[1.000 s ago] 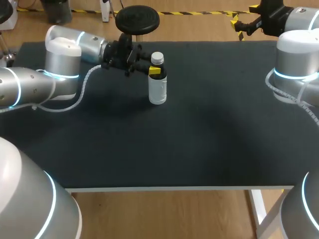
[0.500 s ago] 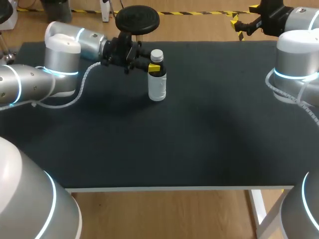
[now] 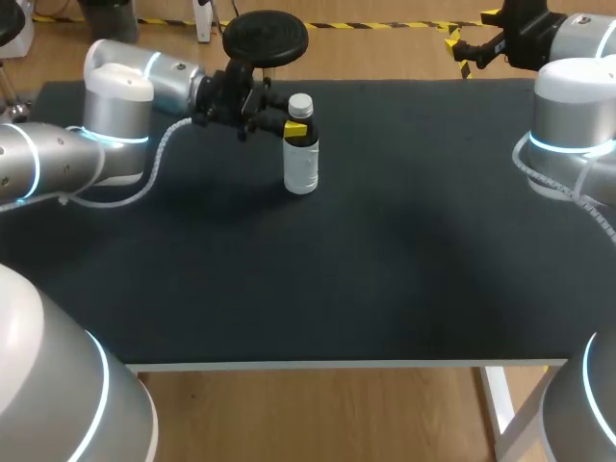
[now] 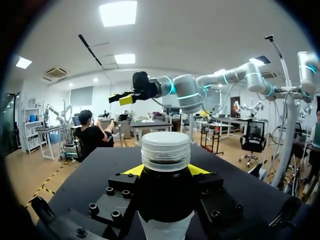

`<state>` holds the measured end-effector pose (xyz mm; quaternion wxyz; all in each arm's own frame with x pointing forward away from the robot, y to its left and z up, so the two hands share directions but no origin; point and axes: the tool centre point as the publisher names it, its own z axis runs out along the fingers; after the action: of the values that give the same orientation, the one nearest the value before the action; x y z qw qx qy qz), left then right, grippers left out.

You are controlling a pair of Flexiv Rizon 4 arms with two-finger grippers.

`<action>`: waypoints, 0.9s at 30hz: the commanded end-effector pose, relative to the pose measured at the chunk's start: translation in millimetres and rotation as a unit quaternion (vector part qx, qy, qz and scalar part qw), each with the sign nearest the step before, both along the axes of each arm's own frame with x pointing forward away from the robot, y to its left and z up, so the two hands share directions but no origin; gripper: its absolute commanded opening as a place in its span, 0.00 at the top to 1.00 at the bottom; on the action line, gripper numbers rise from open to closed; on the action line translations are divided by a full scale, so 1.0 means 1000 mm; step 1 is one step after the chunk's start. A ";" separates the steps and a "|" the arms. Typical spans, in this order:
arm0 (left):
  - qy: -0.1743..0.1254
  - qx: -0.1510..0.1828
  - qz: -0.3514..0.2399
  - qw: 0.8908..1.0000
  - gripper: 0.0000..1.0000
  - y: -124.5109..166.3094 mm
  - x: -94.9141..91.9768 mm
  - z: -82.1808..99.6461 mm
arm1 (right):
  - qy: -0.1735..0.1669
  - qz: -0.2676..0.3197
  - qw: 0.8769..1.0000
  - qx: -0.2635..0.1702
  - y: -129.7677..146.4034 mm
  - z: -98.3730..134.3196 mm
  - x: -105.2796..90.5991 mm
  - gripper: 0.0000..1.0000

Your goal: Unscrew the bottle cap

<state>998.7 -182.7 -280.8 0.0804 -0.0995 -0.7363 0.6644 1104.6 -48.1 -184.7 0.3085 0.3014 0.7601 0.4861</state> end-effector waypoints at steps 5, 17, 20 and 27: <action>0.002 -0.001 0.001 1.000 1.00 0.002 0.002 -0.003 | 0.000 0.001 1.000 0.001 -0.001 0.000 0.000 0.00; 0.001 -0.001 0.000 1.000 1.00 0.003 0.002 -0.002 | 0.000 0.001 1.000 0.001 -0.001 0.000 0.000 0.00; 0.001 -0.001 0.000 1.000 1.00 0.003 0.002 -0.002 | 0.000 0.001 1.000 0.001 -0.001 0.000 0.000 0.00; 0.001 -0.001 0.000 1.000 1.00 0.003 0.002 -0.002 | 0.000 0.001 1.000 0.001 -0.001 0.000 0.000 0.00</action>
<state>999.1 -180.4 -282.8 0.0796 -0.0971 -0.7362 0.6650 1104.6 -48.1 -184.7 0.3085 0.3014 0.7601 0.4861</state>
